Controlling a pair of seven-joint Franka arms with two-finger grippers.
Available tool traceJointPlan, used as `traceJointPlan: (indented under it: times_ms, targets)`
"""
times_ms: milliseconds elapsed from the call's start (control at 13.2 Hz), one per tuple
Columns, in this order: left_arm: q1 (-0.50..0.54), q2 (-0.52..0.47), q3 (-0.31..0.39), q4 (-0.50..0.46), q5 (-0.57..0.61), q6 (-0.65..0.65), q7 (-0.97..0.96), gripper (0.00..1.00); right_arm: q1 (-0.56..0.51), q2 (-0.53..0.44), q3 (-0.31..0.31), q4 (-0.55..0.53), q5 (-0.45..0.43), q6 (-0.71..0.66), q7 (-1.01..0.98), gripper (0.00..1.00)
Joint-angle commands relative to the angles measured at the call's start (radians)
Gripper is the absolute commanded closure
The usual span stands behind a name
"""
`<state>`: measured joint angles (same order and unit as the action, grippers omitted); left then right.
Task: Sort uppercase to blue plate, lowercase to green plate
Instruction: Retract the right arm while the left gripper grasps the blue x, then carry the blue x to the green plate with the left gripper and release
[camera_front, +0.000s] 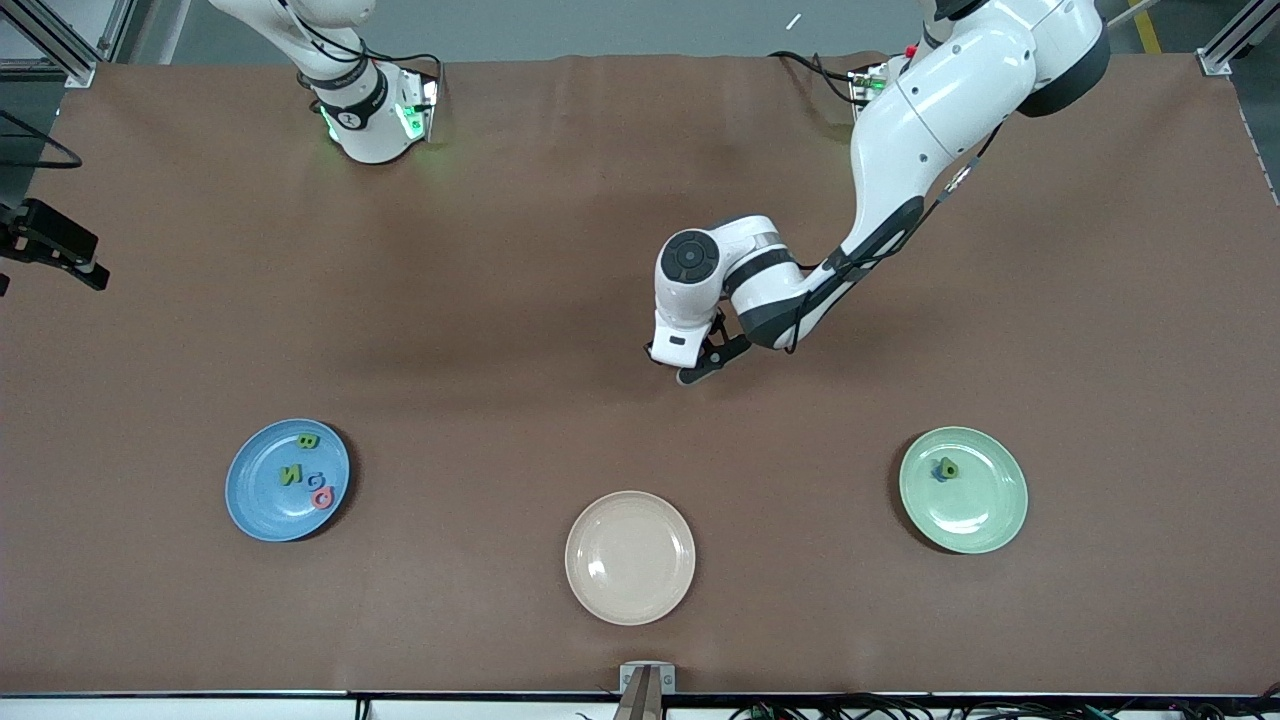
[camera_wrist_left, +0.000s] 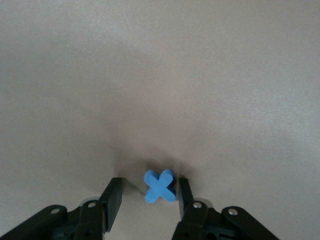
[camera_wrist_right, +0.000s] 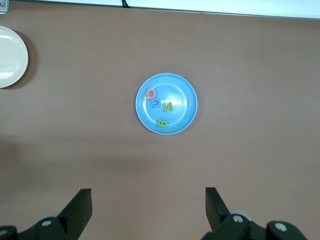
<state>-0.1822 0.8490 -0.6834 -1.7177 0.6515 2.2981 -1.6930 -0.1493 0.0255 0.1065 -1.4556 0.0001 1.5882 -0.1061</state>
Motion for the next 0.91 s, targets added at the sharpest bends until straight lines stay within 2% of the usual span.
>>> traceJointPlan:
  times_ms: [0, 76, 152, 455, 606, 834]
  targets:
    - [-0.002, 0.008, 0.011, -0.003, 0.025, 0.027, -0.025, 0.48, -0.006, -0.064, 0.001, -0.091, 0.015, 0.038, 0.014, 0.0]
    - [-0.005, 0.01, 0.022, -0.002, 0.025, 0.03, -0.025, 0.5, -0.004, -0.062, 0.001, -0.089, 0.015, 0.038, 0.014, 0.0]
    - [-0.005, 0.012, 0.022, -0.003, 0.025, 0.037, -0.025, 0.57, -0.003, -0.062, -0.001, -0.088, 0.015, 0.038, 0.014, 0.0]
    - [0.001, 0.001, 0.022, 0.001, 0.023, 0.037, -0.024, 0.98, 0.045, -0.064, -0.027, -0.084, 0.012, 0.033, 0.016, 0.0]
    - [0.02, -0.024, 0.022, 0.009, 0.025, 0.034, -0.014, 0.99, 0.144, -0.064, -0.135, -0.084, 0.012, 0.033, 0.016, 0.0]
    - [0.079, -0.093, 0.019, 0.03, 0.025, 0.027, 0.028, 0.99, 0.165, -0.064, -0.157, -0.084, 0.012, 0.033, 0.016, 0.0]
